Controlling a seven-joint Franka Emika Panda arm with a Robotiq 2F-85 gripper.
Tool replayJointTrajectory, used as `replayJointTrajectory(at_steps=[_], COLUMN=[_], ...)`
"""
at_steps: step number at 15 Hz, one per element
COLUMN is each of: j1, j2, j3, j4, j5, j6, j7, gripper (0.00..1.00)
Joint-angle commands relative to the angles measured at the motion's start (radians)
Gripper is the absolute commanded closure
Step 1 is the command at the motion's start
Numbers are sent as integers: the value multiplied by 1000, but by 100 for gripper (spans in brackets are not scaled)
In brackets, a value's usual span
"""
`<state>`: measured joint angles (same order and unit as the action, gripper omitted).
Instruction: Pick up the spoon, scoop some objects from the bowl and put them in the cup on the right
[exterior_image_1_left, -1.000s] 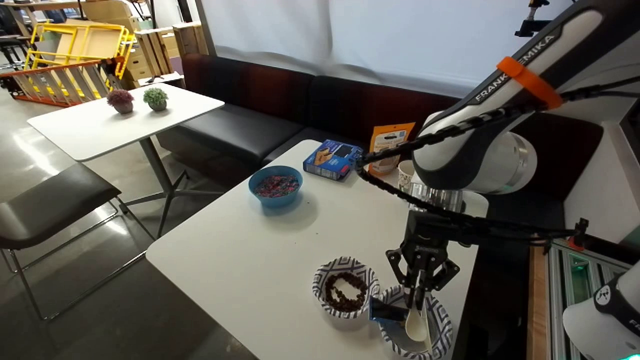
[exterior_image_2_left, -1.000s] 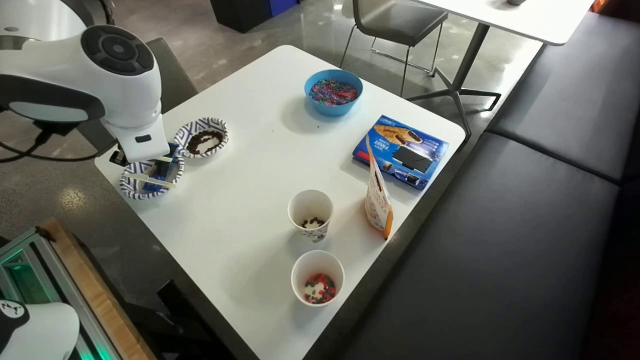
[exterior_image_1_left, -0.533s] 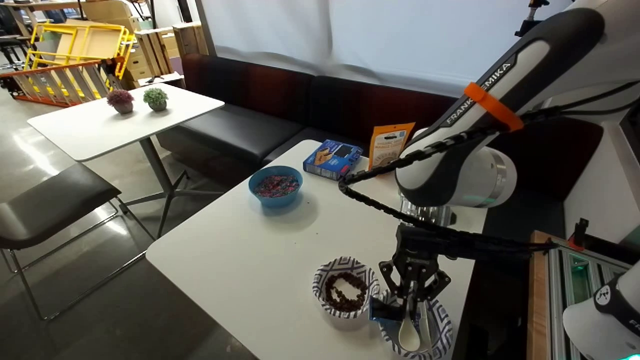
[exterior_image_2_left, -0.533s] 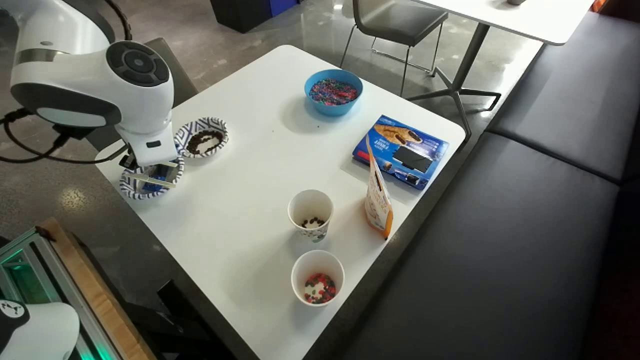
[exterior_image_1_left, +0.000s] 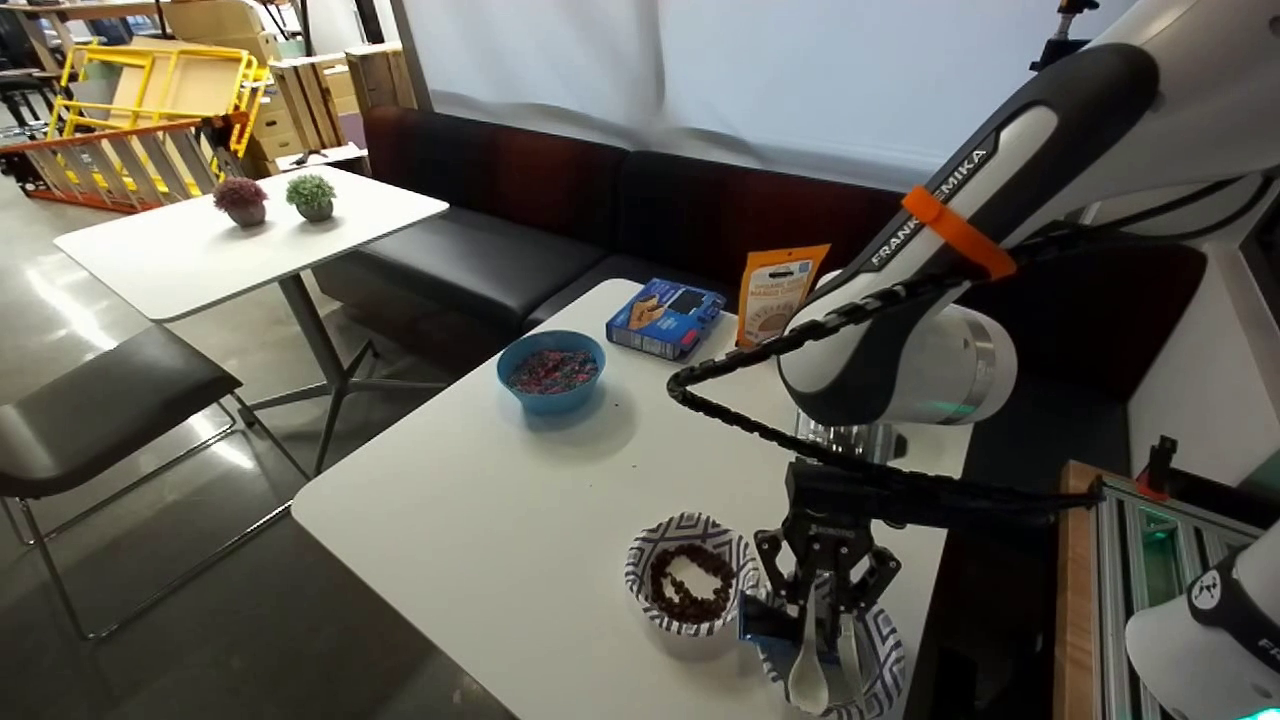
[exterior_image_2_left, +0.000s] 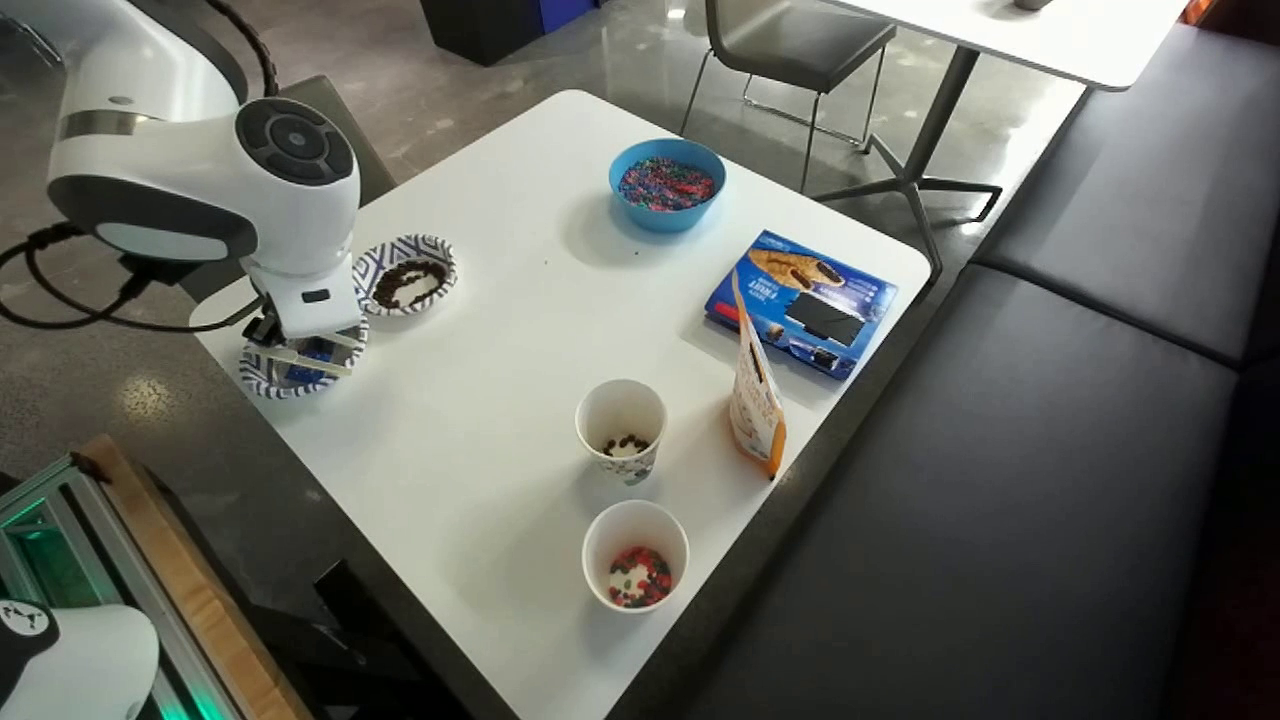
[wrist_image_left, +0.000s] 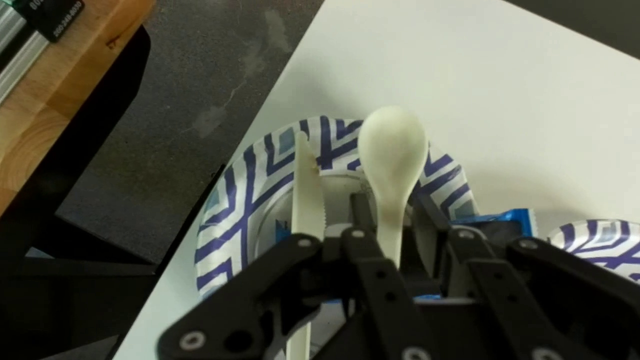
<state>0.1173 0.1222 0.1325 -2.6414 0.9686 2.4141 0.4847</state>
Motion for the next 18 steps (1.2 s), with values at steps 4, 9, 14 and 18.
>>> replayJointTrajectory(at_steps=[4, 9, 14, 18], j1=[22, 5, -26, -45], j2=[-109, -318, -577, -790], j3=[-12, 7, 67, 79], j4=[-34, -75, -42, -36], j5=[-136, -557, -887, -1037], j6=[5, -74, -336, -469], j7=[85, 239, 358, 281], gripper=[16, 0, 0, 0])
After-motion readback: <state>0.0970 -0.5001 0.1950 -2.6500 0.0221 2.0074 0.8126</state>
